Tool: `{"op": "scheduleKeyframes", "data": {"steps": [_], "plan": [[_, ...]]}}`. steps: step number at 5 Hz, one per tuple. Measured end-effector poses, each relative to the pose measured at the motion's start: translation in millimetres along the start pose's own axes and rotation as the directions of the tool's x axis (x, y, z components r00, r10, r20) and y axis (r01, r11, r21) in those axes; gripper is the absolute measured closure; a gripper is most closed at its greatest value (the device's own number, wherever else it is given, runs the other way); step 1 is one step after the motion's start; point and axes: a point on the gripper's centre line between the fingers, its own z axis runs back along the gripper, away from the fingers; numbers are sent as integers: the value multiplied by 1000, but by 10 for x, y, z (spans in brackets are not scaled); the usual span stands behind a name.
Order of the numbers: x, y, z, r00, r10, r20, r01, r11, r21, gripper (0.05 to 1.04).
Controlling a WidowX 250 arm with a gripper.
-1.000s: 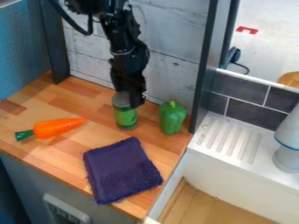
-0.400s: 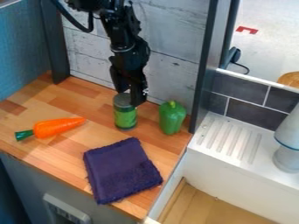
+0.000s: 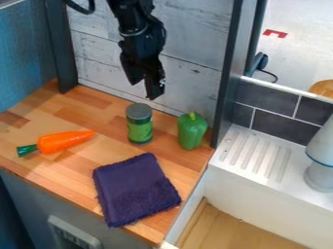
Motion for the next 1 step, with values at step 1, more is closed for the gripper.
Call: {"op": "scheduleKeyframes", "data": {"steps": [1], "plan": [[-47, -89, 334, 998, 18, 61, -18, 1000, 7, 83]]}}
